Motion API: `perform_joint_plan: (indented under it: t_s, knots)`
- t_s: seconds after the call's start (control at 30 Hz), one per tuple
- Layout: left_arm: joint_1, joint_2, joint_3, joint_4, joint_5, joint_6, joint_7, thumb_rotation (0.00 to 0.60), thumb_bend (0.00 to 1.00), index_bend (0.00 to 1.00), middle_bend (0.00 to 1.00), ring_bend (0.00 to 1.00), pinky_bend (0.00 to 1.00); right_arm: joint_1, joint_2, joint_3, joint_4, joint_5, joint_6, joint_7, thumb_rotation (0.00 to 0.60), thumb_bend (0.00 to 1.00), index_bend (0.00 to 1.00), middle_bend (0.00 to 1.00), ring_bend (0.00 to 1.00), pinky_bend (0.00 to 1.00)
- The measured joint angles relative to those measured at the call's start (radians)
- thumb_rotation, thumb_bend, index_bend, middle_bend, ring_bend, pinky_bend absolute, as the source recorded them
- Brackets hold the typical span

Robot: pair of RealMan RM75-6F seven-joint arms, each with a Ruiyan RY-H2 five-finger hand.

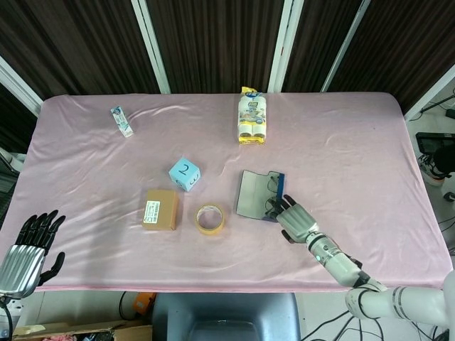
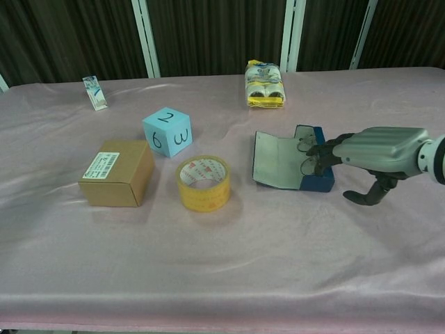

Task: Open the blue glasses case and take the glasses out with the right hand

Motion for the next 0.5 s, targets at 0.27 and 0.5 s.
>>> perform_joint_plan:
  t_s: [0.27, 0.5]
  knots:
    - [-0.006, -0.009, 0.003, -0.004, 0.003, -0.014, 0.025, 0.6, 0.42, 0.0, 0.0, 0.0, 0.04, -0.08, 0.066, -0.059, -0.012, -0.109, 0.064, 0.053, 0.6, 0.62, 0.4, 0.12, 0.0, 0.0]
    - [-0.015, -0.018, 0.003, -0.01, -0.003, -0.037, 0.053, 0.6, 0.42, 0.0, 0.0, 0.0, 0.04, -0.13, 0.089, -0.074, 0.053, -0.16, 0.08, 0.143, 0.6, 0.63, 0.4, 0.12, 0.0, 0.0]
